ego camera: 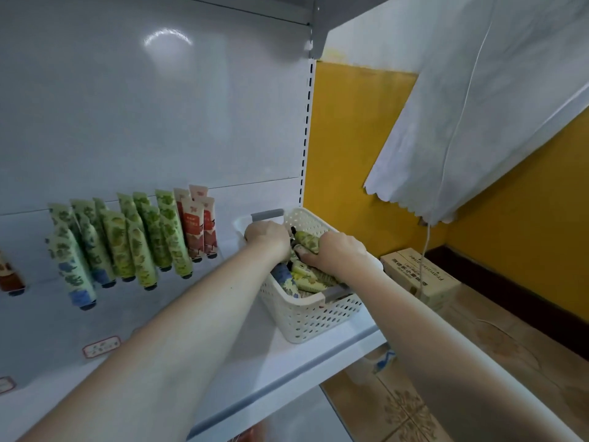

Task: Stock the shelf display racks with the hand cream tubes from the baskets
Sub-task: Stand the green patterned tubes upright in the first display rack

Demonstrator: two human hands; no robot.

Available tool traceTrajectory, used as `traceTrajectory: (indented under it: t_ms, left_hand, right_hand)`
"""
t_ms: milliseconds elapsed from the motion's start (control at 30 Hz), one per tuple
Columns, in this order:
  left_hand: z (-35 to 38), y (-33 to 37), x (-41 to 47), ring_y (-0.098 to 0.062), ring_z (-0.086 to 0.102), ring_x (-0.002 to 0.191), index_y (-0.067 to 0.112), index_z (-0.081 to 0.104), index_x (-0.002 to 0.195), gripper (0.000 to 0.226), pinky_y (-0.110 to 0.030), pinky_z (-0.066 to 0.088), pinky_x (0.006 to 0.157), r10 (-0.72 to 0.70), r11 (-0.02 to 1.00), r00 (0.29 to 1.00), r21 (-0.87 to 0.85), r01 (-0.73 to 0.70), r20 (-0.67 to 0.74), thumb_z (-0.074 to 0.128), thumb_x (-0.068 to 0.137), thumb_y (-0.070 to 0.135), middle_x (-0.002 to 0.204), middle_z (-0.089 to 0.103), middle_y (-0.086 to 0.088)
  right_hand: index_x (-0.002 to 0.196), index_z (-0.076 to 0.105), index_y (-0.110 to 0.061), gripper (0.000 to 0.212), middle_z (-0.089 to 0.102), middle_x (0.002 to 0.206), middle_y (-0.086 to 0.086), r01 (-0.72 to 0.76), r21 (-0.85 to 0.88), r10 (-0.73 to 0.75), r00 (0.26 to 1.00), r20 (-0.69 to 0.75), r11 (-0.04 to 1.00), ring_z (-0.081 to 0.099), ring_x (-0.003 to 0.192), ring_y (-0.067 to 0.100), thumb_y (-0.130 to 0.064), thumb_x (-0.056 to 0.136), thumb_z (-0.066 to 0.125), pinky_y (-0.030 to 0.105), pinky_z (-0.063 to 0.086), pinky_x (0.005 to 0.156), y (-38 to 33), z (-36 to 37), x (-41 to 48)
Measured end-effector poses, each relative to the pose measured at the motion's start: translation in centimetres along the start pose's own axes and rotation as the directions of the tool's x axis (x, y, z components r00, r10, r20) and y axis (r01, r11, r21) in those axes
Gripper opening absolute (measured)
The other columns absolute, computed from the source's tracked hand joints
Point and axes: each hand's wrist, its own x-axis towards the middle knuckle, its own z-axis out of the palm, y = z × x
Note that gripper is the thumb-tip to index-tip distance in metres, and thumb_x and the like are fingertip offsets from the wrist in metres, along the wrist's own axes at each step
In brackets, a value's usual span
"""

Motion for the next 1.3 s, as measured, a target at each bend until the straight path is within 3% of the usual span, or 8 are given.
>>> traceTrajectory:
  t_ms: [167,400,567,733,1000,1100,1200,1300]
  left_hand:
    - [0.3,0.2,0.9,-0.021,0.056,0.106,0.012,0.057,0.117,0.029,-0.026,0.04,0.072,-0.023,0.999,0.993,-0.036,0.028,0.115,0.045,0.092,0.022,0.119,0.057,-0.004]
    - [-0.7,0.0,1.4,-0.018,0.051,0.089,0.022,0.051,0.121,0.037,-0.025,0.041,0.072,-0.014,0.998,0.974,-0.052,0.026,0.226,0.041,0.089,0.04,0.098,0.053,0.0]
    - [-0.3,0.0,1.8,-0.02,0.056,0.1,0.019,0.052,0.12,0.04,-0.029,0.049,0.085,0.006,0.996,0.988,-0.092,0.009,0.154,0.048,0.089,0.042,0.112,0.057,-0.003]
    - [-0.1,0.6,1.6,-0.019,0.054,0.081,0.013,0.06,0.105,0.026,-0.027,0.044,0.067,0.023,0.986,0.999,-0.164,-0.018,0.026,0.061,0.085,0.03,0.09,0.054,-0.001]
    - [-0.8,-0.1,1.6,-0.024,0.058,0.097,0.005,0.059,0.113,0.032,-0.029,0.046,0.076,0.105,0.921,0.986,-0.387,-0.048,0.127,0.064,0.084,0.019,0.109,0.06,-0.008]
    - [-0.6,-0.4,1.4,-0.023,0.053,0.088,-0.001,0.057,0.112,0.032,-0.028,0.043,0.074,0.055,0.818,0.996,-0.575,-0.003,0.073,0.064,0.084,0.013,0.1,0.056,-0.012]
    - [-0.7,-1.2,1.4,-0.024,0.053,0.093,0.002,0.051,0.117,0.039,-0.029,0.044,0.076,-0.025,0.569,0.999,-0.822,0.031,0.021,0.066,0.081,0.007,0.106,0.056,-0.014]
    - [-0.8,-2.4,1.2,-0.026,0.057,0.095,0.002,0.052,0.1,0.029,-0.033,0.049,0.077,-0.117,0.303,0.991,-0.953,-0.025,-0.064,0.071,0.077,0.004,0.098,0.057,-0.011]
  right_hand:
    - [0.06,0.031,-0.014,0.051,0.038,0.06,0.001,0.061,-0.006,-0.061,0.998,0.022,0.998,0.034,0.051,0.014,-0.048,0.096,0.039,0.025,0.026,0.045,0.2,-0.4,0.0]
    - [0.061,0.037,-0.013,0.04,0.041,0.06,0.001,0.079,0.02,-0.08,0.994,0.069,0.997,0.038,0.051,0.013,-0.032,0.095,0.047,0.022,0.028,0.044,0.5,-0.2,0.1]
    - [0.062,0.04,-0.015,0.038,0.046,0.063,0.0,0.06,0.073,-0.062,0.998,0.033,0.996,0.044,0.054,0.013,-0.031,0.096,0.046,0.024,0.03,0.044,0.7,0.7,0.7]
    - [0.062,0.04,-0.019,0.037,0.049,0.065,-0.001,0.017,0.113,-0.017,1.0,-0.002,0.993,0.048,0.058,0.015,-0.035,0.095,0.046,0.027,0.037,0.048,0.7,1.4,1.0]
    - [0.061,0.039,-0.016,0.036,0.044,0.063,0.001,0.09,0.076,-0.092,0.996,0.022,0.993,0.042,0.057,0.014,-0.029,0.093,0.048,0.026,0.031,0.047,0.5,0.3,-0.4]
    - [0.06,0.037,-0.016,0.035,0.042,0.061,0.002,0.129,0.005,-0.13,0.99,0.048,0.992,0.044,0.059,0.017,-0.023,0.093,0.048,0.025,0.033,0.049,0.4,-0.3,-1.0]
    - [0.058,0.037,-0.014,0.045,0.041,0.057,0.002,0.096,0.076,-0.097,0.995,0.006,0.992,0.039,0.051,0.014,-0.036,0.097,0.045,0.027,0.028,0.043,0.5,-0.3,-1.2]
    - [0.052,0.033,-0.013,0.052,0.033,0.049,0.0,0.027,0.273,-0.006,0.997,-0.078,0.962,0.032,0.044,0.015,-0.037,0.092,0.054,0.025,0.021,0.041,0.7,-0.6,-1.8]
